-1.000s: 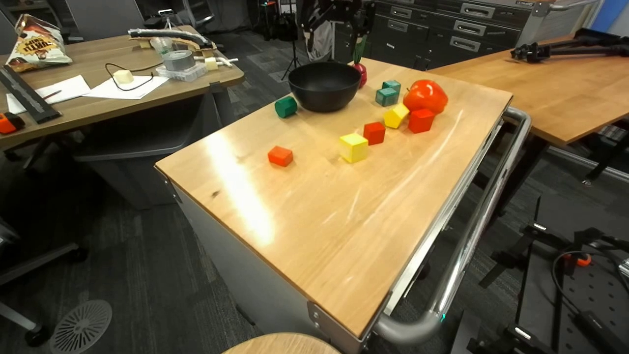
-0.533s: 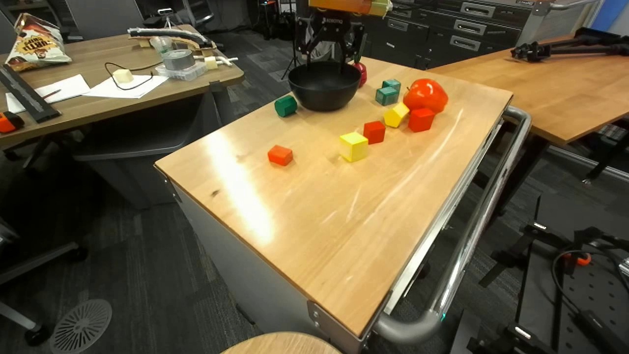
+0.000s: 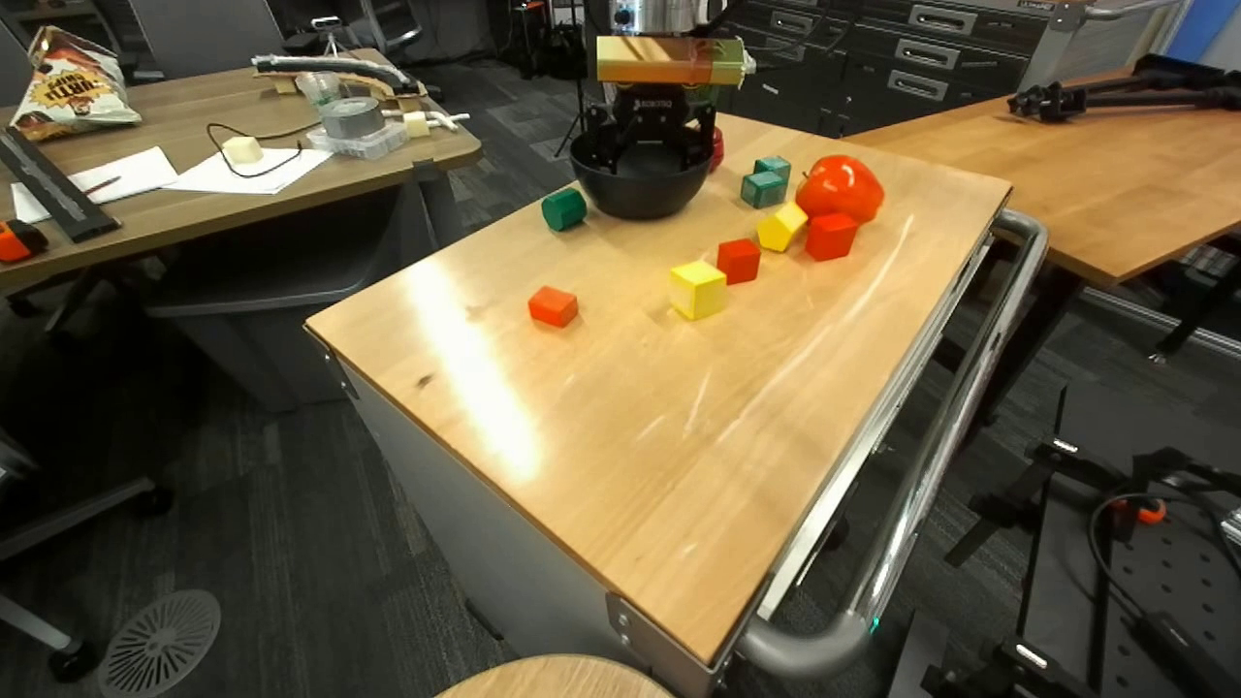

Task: Take most of the objects from the bowl one at a time and put them on the table, then move the apple to the right, then take the block from the bowl and put it on the table

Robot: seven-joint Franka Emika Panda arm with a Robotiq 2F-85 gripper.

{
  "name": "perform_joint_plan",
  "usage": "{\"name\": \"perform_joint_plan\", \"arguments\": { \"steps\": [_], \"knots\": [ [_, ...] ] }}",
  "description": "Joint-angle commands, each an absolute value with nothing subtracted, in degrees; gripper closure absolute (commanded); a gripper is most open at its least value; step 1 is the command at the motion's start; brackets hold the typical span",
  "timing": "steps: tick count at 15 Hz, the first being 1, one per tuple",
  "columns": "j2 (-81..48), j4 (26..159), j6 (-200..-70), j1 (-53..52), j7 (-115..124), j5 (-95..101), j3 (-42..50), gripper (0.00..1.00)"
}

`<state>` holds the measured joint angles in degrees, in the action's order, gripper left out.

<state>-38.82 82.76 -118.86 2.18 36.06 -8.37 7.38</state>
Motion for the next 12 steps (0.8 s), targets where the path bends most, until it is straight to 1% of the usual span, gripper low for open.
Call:
{"name": "perform_joint_plan", "arguments": {
  "steps": [1,2,3,4,6,9,12],
  "knots": [
    [-41.6,77.6,-114.3,2.0,38.6,-8.8,7.4,0.39],
    [-42.0,76.9,-113.6,2.0,39.0,-8.8,7.3,0.41],
    [-42.2,76.2,-113.2,1.9,39.6,-8.7,7.4,0.48],
    [-42.5,75.3,-112.6,2.0,40.0,-8.9,7.2,0.58],
    [-43.1,74.1,-111.3,2.2,41.0,-9.4,6.9,0.74],
    [-44.0,73.1,-110.4,2.3,42.7,-10.2,6.4,0.95],
    [-44.2,73.2,-111.1,2.2,44.3,-10.9,6.3,1.0]
  ]
}}
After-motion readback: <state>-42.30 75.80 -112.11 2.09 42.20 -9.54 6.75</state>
